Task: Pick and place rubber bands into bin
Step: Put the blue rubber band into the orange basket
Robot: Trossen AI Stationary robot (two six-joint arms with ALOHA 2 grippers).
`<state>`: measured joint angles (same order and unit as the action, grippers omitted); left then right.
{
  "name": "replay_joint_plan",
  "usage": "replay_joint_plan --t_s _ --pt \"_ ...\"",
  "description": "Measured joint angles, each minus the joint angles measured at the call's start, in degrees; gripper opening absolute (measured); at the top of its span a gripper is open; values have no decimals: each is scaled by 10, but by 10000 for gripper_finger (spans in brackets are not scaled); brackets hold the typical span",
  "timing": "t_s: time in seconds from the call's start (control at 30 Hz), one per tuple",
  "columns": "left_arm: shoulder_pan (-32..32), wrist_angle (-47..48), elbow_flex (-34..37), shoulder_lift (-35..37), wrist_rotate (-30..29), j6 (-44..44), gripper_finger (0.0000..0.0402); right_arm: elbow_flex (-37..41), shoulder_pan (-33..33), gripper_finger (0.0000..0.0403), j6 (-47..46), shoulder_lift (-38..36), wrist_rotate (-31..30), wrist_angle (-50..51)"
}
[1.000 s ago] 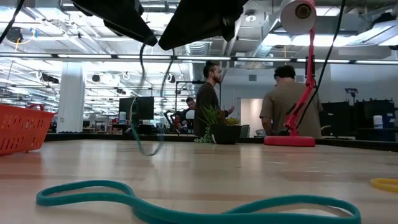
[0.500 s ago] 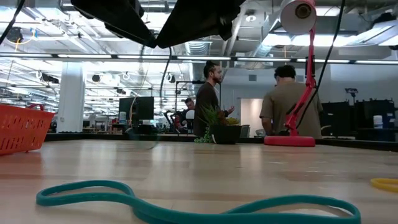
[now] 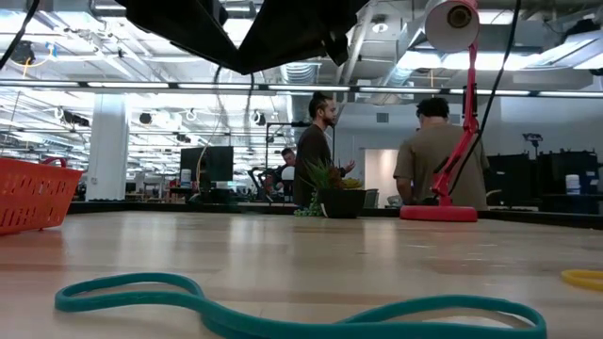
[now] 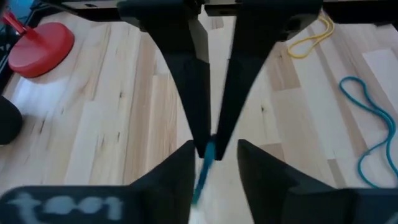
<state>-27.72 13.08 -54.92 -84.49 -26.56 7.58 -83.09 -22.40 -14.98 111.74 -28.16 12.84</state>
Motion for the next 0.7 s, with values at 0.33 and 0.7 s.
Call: replay_joint_plan --t_s 0.33,0.7 --pt "0 17 0 0 9 0 3 1 0 52 0 1 -4 8" --pt "0 22 0 0 13 51 7 0 0 52 -25 1 41 36"
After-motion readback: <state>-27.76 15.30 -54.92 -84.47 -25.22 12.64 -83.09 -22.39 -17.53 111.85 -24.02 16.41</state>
